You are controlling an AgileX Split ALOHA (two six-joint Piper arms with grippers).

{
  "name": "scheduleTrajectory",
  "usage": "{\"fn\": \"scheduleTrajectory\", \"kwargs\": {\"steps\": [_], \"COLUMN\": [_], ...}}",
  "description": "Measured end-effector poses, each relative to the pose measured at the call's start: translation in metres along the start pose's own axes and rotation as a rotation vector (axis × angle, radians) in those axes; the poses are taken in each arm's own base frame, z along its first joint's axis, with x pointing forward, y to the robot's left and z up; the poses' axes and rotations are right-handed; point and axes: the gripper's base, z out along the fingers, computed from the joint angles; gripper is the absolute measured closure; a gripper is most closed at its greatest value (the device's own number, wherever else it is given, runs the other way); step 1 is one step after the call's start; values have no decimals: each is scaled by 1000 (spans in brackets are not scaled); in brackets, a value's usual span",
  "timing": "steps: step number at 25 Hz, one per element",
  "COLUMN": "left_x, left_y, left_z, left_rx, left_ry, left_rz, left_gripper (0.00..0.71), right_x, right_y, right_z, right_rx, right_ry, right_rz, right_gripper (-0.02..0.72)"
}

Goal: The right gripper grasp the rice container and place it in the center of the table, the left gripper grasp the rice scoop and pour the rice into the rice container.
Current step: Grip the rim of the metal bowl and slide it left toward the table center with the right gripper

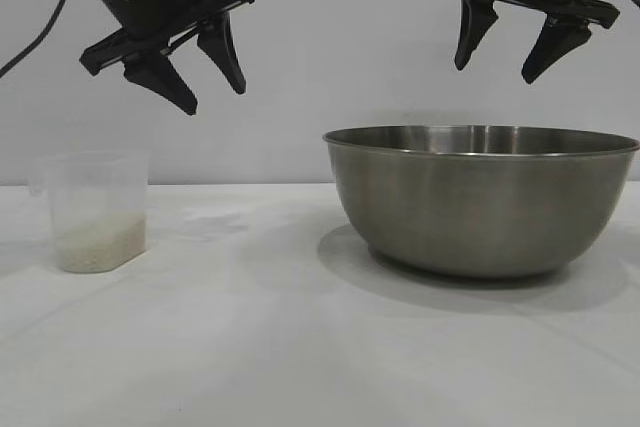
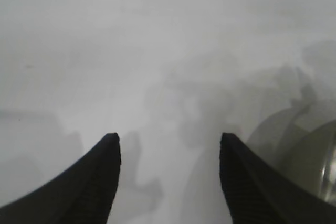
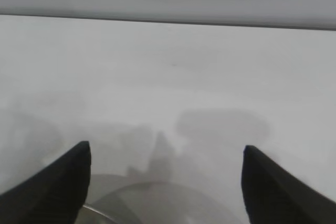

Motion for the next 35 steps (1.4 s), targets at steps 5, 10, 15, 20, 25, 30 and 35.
{"fn": "scheduleTrajectory", "kwargs": {"steps": [5, 10, 15, 20, 25, 30, 35], "left_x": [0, 0, 0, 0, 0, 0, -1], "left_y": [0, 0, 0, 0, 0, 0, 0], "left_z": [0, 0, 0, 0, 0, 0, 0], "left_rx": [0, 0, 0, 0, 0, 0, -4], "left_ry": [0, 0, 0, 0, 0, 0, -12], "left_rz": [0, 0, 0, 0, 0, 0, 0], "left_gripper": [345, 345, 345, 345, 345, 345, 345], "right_x": [0, 0, 1, 4, 6, 11, 24], "right_y": [0, 0, 0, 1, -6, -11, -9], "right_z": [0, 0, 0, 0, -16, -36, -43], "right_rx": [-1, -1, -1, -8, -10, -23, -41], "right_ry": [5, 5, 6, 46, 103, 212, 362], "right_rz": [-2, -2, -2, -2, 8, 7, -4], "right_gripper": [196, 196, 196, 196, 196, 196, 196]}}
